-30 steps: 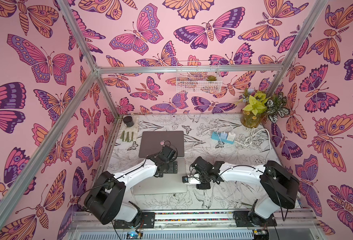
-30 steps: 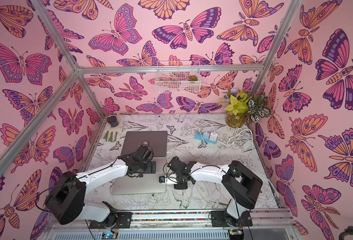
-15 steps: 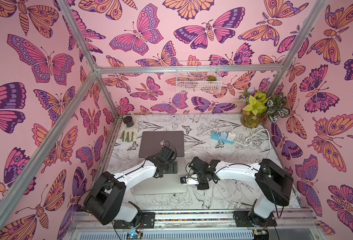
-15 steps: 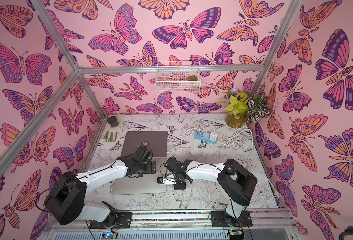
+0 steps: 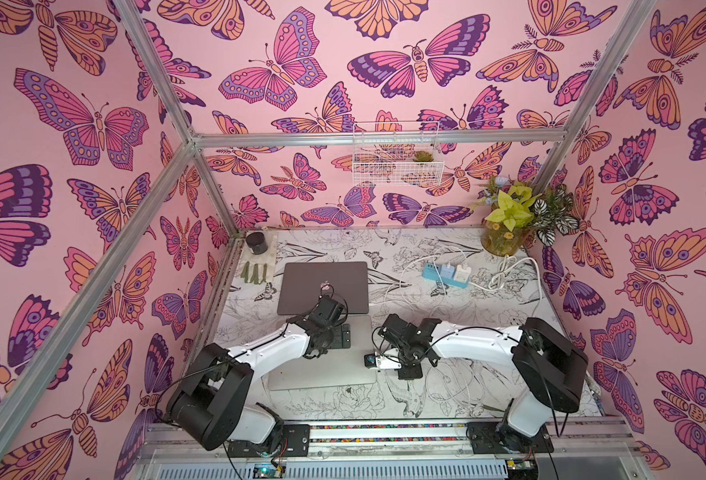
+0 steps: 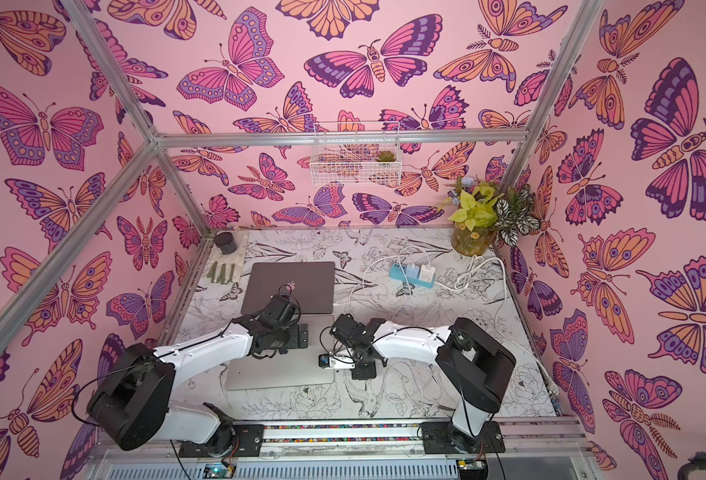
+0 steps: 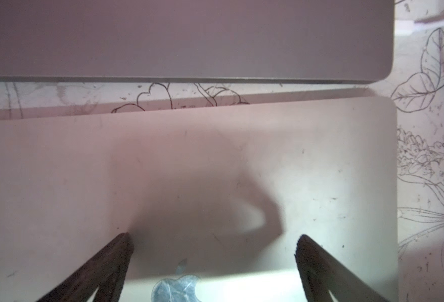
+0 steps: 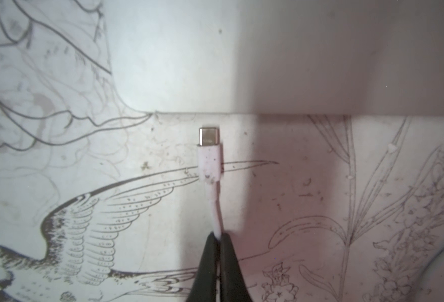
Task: Unplug the laptop charger
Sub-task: Remove the charging cable from the laptop, then place the charging cable at the center of the board.
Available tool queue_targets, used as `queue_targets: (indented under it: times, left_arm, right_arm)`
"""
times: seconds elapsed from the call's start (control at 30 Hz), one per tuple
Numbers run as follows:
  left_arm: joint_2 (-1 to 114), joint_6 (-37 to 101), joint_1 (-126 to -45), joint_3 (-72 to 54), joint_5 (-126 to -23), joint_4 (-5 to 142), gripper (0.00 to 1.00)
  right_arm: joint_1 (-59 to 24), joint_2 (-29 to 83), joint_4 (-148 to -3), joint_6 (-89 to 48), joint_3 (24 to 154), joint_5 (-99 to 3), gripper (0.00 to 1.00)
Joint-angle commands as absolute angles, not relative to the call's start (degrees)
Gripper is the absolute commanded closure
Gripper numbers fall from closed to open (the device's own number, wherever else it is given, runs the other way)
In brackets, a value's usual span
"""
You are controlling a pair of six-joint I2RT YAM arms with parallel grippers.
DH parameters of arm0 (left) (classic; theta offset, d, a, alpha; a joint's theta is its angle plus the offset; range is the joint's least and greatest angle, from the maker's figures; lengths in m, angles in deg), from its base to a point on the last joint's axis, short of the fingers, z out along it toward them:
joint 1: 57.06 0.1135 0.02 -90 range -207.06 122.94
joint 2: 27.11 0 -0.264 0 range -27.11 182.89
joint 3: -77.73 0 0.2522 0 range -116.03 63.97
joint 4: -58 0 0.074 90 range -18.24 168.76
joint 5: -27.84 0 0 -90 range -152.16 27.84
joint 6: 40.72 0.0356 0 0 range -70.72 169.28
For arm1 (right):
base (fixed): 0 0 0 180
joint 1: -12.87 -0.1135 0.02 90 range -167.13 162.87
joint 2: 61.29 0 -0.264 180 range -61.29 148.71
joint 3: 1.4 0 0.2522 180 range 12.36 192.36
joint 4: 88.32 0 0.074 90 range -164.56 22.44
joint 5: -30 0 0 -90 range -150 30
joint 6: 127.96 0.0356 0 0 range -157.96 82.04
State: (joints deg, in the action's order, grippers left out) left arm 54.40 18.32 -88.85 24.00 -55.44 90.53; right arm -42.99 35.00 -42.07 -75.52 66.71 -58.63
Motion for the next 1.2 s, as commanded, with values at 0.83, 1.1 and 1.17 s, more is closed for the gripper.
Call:
queue_targets:
  times: [0.83, 1.1, 1.17]
  left_arm:
    - [41.1, 26.2, -88.2, 25.2, -46.5, 81.4, 0.01]
    - [42.2, 26.9, -88.2, 24.7, -45.0, 80.6, 0.02]
    - [42.6, 26.8, -88.2, 24.2, -45.0, 80.5, 0.02]
  right_arm:
    - [-27.8, 29.2, -56.2, -66.3, 79.5, -50.2, 1.00]
    - [-22.5, 26.9, -52.4, -70.4, 90.5, -52.3, 1.00]
    - [-21.4, 27.2, -51.6, -71.3, 92.8, -52.3, 1.00]
